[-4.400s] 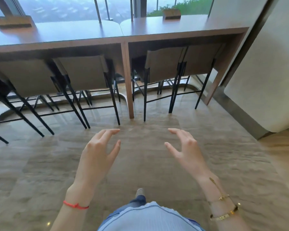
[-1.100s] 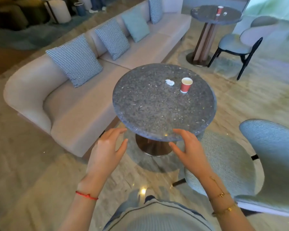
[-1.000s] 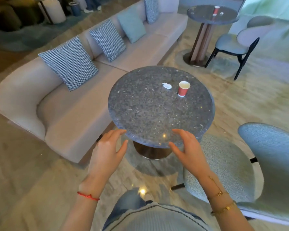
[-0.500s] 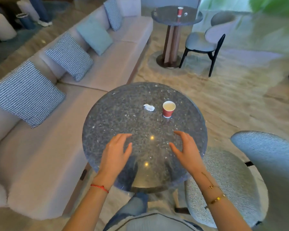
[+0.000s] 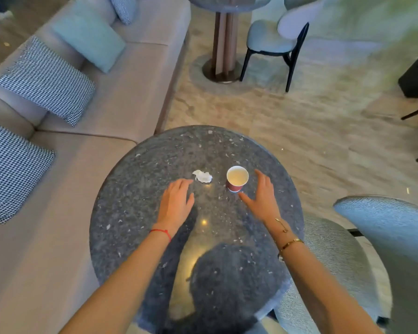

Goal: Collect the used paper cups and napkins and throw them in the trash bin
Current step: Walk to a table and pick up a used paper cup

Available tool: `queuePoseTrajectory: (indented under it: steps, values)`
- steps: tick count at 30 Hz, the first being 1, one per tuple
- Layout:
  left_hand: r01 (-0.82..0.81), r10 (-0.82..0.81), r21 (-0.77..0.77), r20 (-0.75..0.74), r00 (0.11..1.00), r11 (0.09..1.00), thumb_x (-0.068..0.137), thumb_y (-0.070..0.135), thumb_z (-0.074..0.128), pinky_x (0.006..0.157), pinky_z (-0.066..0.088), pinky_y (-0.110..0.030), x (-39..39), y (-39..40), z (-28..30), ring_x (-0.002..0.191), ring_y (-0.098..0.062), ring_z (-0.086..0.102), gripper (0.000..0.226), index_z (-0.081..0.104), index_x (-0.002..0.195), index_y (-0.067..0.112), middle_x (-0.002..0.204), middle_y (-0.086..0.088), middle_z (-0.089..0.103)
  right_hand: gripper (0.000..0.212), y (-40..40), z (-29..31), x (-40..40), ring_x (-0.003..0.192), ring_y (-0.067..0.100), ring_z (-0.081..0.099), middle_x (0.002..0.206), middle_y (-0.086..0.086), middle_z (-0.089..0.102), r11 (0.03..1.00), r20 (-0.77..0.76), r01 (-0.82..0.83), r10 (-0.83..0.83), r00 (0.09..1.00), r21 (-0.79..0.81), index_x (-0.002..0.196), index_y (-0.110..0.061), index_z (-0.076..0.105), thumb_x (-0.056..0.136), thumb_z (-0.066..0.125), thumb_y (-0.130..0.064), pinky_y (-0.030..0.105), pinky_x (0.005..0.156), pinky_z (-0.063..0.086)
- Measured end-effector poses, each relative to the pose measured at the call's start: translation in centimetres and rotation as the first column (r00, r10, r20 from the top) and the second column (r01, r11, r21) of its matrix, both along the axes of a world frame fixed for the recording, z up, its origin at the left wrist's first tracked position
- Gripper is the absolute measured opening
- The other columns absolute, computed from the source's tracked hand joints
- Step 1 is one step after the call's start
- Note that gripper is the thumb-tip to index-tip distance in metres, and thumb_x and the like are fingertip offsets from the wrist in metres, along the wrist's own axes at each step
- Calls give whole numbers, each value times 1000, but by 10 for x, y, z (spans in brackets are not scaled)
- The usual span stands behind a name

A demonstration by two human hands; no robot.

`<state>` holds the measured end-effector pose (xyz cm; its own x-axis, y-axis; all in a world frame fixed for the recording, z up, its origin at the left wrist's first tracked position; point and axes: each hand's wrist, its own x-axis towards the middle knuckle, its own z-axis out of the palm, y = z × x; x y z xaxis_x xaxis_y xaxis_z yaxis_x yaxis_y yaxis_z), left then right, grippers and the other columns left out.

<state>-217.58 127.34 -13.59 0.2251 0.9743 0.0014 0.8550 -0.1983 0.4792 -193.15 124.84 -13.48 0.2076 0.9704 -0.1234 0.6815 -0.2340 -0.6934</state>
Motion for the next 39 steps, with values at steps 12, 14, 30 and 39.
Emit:
queuePoseTrajectory:
  steps: [12,14,30,39]
  values:
    - [-28,-9,-179,-198,980,983,95,22,53,104,38,-42,52,79,-72,134,-29,32,52,39,144,14,147,-10,35,105,60,-73,24,136,28,32,148,12,33,988,-70,-126,119,990,-92,149,-7,18,72,81,-38,34,108,27]
    - [-26,-17,-197,-212,977,980,96,23,53,105,37,-42,56,81,-79,134,-29,32,50,40,144,16,147,-10,35,98,63,-80,26,131,26,36,144,8,37,988,-117,-134,124,985,-80,146,-10,25,71,82,-39,35,106,32]
    - [-152,180,-258,88,980,954,82,2,63,62,41,-33,65,30,-73,80,-29,55,4,61,85,5,86,-11,59,67,43,-62,40,102,8,55,119,-7,53,997,-296,-76,77,952,14,123,-23,35,73,80,-25,14,75,46]
    - [-126,159,-137,264,951,983,84,4,66,64,45,-23,47,-56,-19,78,-18,58,12,60,84,14,85,-1,63,67,-65,-23,52,97,-10,54,112,-22,53,997,-266,20,1,964,75,122,-29,37,72,82,-34,10,75,47]
